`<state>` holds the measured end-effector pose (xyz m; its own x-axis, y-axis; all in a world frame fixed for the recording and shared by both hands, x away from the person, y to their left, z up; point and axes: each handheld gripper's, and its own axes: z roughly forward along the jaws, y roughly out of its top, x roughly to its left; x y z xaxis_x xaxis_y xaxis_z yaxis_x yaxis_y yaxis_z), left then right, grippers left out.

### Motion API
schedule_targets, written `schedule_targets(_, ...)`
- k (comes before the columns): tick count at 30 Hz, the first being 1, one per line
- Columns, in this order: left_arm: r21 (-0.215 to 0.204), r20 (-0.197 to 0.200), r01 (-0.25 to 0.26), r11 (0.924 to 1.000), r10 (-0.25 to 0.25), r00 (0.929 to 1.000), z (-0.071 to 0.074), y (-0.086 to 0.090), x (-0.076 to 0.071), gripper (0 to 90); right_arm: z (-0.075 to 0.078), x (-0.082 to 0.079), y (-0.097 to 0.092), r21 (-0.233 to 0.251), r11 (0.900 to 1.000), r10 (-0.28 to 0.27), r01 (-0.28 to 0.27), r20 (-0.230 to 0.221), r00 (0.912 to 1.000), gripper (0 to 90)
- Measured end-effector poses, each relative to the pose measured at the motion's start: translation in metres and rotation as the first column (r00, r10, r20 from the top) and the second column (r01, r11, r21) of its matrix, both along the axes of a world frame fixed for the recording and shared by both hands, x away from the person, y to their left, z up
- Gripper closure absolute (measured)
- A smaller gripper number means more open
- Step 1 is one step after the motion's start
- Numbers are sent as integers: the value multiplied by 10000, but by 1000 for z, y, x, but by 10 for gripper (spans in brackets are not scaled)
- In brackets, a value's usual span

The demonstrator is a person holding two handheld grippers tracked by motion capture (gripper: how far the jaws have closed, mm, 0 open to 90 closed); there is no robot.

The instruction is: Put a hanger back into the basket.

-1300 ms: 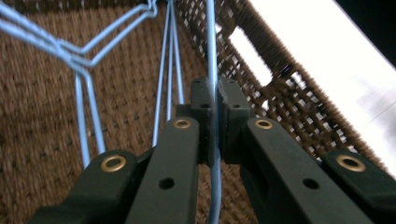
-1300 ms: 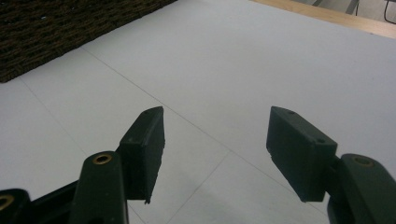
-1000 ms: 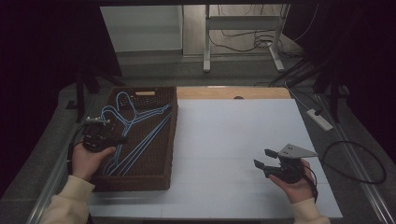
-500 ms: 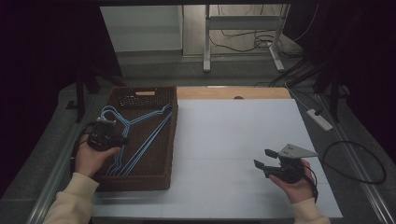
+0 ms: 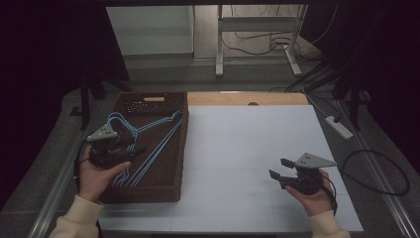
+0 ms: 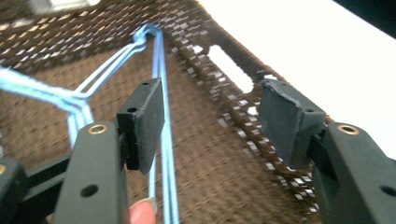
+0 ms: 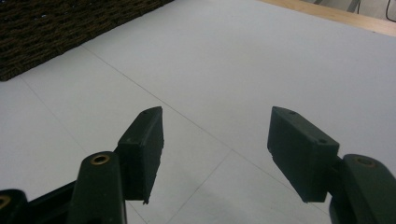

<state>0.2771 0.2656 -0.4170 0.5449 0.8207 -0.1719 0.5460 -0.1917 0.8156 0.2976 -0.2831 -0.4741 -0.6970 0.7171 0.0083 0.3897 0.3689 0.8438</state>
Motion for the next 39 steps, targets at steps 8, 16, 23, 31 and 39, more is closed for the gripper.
schedule_targets(8,-437,411,516,9977,-498,9979,-5,-21,-18,369,1,0,-1,60,10000,-18,18,-41,10000,363)
schedule_targets(16,-773,692,738,9943,-685,9952,-22,-34,-31,362,1,-2,-3,88,9999,60,-59,-63,10000,357)
schedule_targets(23,-462,592,840,9954,-812,9949,-34,-40,-39,355,-2,-5,-9,186,9997,179,-175,-205,9996,352)
schedule_targets(31,-251,625,884,9958,-867,9943,-38,-41,-45,349,-7,-5,-13,190,9992,358,-349,-495,9981,345)
schedule_targets(39,-332,730,905,9953,-879,9934,-36,-40,-45,349,-7,-4,-12,146,9987,487,-481,-462,9977,343)
